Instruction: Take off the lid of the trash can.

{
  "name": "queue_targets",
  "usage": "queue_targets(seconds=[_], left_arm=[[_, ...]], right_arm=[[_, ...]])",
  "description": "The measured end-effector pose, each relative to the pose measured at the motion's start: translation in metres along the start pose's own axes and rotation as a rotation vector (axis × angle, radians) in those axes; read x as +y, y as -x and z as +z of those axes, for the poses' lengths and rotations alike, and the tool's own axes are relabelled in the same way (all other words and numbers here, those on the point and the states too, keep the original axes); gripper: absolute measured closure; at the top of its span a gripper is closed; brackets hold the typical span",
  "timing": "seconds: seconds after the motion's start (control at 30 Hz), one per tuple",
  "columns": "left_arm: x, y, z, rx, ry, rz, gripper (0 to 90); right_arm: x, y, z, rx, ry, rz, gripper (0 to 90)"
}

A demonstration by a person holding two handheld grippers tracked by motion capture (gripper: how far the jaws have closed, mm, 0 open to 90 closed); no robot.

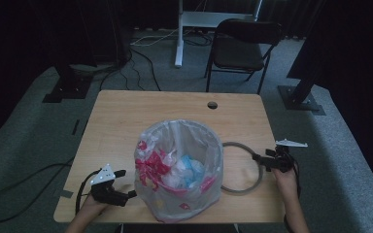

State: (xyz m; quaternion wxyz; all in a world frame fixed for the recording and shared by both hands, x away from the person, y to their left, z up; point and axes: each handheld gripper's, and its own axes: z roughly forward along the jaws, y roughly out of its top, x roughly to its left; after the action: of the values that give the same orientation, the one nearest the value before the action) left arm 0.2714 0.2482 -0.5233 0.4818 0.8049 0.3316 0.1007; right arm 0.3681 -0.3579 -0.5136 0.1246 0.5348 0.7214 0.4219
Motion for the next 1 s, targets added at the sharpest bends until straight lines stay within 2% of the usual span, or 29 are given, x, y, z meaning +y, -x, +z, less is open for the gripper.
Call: queue_targets(seconds=[0.03,0.1,0.23,0.3,0.37,0.43,0.5,0.57,0.6,0.67,0.73,0.8,0.83,0.87,0.9,0.97,1.0], left_arm=[[0.001,0.0,-0.002,0.003,0.006,0.0,3.1],[0.002,0.0,-0.006,0.007,0.02,-0.008,3.2],[0.008,0.0,-0.017,0.0,0.057,-0.019,3.1],[0.01,0.001,-0.021,-0.006,0.075,-0.025,3.1],[0.014,0.003,-0.025,-0.012,0.089,-0.023,3.1],[0.017,0.006,-0.027,-0.011,0.091,-0.008,3.1],[0.018,0.009,-0.028,-0.02,0.098,0.002,3.1],[0.019,0.011,-0.028,-0.029,0.098,0.008,3.1],[0.019,0.011,-0.028,-0.034,0.099,0.007,3.1],[0.019,0.011,-0.027,-0.037,0.097,0.007,3.1],[0.019,0.011,-0.027,-0.038,0.094,0.004,3.2],[0.02,0.011,-0.028,-0.045,0.103,-0.001,3.1],[0.021,0.011,-0.029,-0.049,0.106,-0.002,3.1],[0.022,0.013,-0.031,-0.05,0.113,-0.002,3.1],[0.023,0.013,-0.032,-0.051,0.114,-0.002,3.1],[0.027,0.016,-0.035,-0.067,0.123,-0.015,3.1],[0.03,0.018,-0.037,-0.074,0.11,-0.031,3.1]], right_arm=[[0.002,-0.003,-0.002,0.007,0.019,-0.023,20.0],[0.006,-0.01,-0.005,-0.015,0.055,-0.083,20.0],[0.018,-0.021,-0.016,0.008,0.119,-0.139,20.1],[0.023,-0.027,-0.022,-0.025,0.169,-0.157,20.0],[0.03,-0.033,-0.029,-0.033,0.191,-0.165,19.6],[0.035,-0.039,-0.035,0.008,0.224,-0.158,19.3],[0.039,-0.044,-0.04,0.034,0.259,-0.176,20.0],[0.044,-0.047,-0.045,0.066,0.283,-0.178,27.9],[0.046,-0.048,-0.046,0.1,0.288,-0.179,27.8],[0.049,-0.051,-0.048,0.133,0.292,-0.178,28.0],[0.052,-0.054,-0.047,0.169,0.249,-0.206,27.9],[0.053,-0.055,-0.044,0.218,0.228,-0.199,27.9],[0.053,-0.056,-0.043,0.227,0.23,-0.205,27.3],[0.053,-0.058,-0.044,0.238,0.242,-0.236,24.8],[0.053,-0.062,-0.045,0.256,0.261,-0.262,18.3],[0.056,-0.066,-0.047,0.283,0.277,-0.246,19.4],[0.057,-0.068,-0.049,0.318,0.306,-0.229,20.5]])
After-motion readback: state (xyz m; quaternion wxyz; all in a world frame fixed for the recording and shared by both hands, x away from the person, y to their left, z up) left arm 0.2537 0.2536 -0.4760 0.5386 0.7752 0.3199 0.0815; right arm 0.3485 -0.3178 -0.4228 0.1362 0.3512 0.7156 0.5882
